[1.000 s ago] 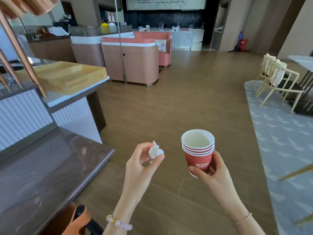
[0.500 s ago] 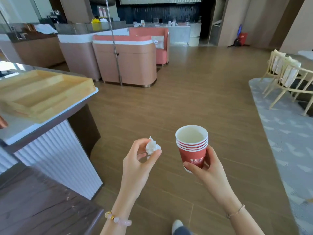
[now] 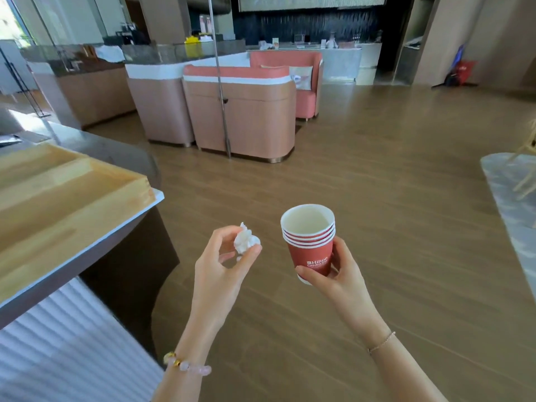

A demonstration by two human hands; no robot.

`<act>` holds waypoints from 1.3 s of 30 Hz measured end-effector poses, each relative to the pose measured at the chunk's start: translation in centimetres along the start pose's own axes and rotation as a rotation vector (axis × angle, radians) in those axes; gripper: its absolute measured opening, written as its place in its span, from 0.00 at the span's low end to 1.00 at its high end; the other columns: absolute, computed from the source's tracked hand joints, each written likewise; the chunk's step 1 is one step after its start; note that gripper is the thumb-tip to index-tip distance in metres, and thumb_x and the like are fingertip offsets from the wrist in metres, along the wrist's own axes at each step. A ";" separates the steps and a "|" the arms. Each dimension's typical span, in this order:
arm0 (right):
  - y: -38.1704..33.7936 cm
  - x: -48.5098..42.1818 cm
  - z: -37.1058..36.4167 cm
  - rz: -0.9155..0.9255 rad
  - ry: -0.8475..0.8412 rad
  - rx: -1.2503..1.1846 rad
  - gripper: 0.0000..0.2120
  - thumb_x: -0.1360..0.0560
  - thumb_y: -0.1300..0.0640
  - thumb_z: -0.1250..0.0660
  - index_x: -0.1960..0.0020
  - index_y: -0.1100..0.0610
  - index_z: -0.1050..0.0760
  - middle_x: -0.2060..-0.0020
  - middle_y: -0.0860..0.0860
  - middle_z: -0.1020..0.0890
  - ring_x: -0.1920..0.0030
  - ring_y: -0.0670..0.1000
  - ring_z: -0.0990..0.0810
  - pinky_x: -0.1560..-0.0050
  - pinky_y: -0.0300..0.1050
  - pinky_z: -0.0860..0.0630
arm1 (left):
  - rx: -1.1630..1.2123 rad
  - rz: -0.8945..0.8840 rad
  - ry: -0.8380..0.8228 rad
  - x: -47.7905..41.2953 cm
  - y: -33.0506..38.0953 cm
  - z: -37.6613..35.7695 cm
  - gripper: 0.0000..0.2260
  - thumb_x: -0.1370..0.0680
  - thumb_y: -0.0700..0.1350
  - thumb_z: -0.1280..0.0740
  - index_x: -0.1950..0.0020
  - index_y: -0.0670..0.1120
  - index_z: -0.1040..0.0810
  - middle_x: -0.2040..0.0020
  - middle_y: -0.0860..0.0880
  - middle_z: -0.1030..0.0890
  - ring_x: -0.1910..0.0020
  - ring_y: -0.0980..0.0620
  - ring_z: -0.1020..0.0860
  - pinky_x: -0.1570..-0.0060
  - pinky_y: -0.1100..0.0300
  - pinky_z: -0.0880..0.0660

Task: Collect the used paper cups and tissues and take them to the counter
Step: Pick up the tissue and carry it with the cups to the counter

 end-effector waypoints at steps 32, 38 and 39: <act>9.0 -62.9 -13.7 0.011 -0.044 0.022 0.29 0.34 0.62 0.23 0.36 0.52 0.30 0.46 0.46 0.20 0.50 0.39 0.21 0.55 0.30 0.25 | 0.022 0.040 0.079 -58.6 -22.9 -5.5 0.11 0.29 0.47 0.28 0.48 0.52 0.23 0.51 0.60 0.19 0.49 0.56 0.21 0.43 0.47 0.24; 11.0 -76.7 -16.6 0.024 -0.142 -0.025 0.30 0.34 0.62 0.23 0.35 0.53 0.30 0.47 0.44 0.20 0.50 0.38 0.21 0.54 0.30 0.25 | -0.048 0.043 0.157 -70.6 -27.0 -6.7 0.11 0.29 0.47 0.27 0.48 0.52 0.23 0.51 0.58 0.19 0.49 0.55 0.21 0.43 0.49 0.24; 11.1 -79.1 -17.0 0.025 -0.158 -0.031 0.30 0.34 0.62 0.23 0.35 0.53 0.31 0.47 0.44 0.20 0.50 0.38 0.21 0.53 0.31 0.25 | -0.058 0.048 0.164 -72.7 -27.5 -7.0 0.11 0.28 0.46 0.27 0.48 0.52 0.23 0.51 0.58 0.19 0.49 0.55 0.21 0.43 0.49 0.25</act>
Point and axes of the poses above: each hand's wrist, its own x-axis away from the middle knuckle, its own z-axis out of the back of the hand, y = z × x, the point moved 5 cm from there along -x, towards the middle knuckle
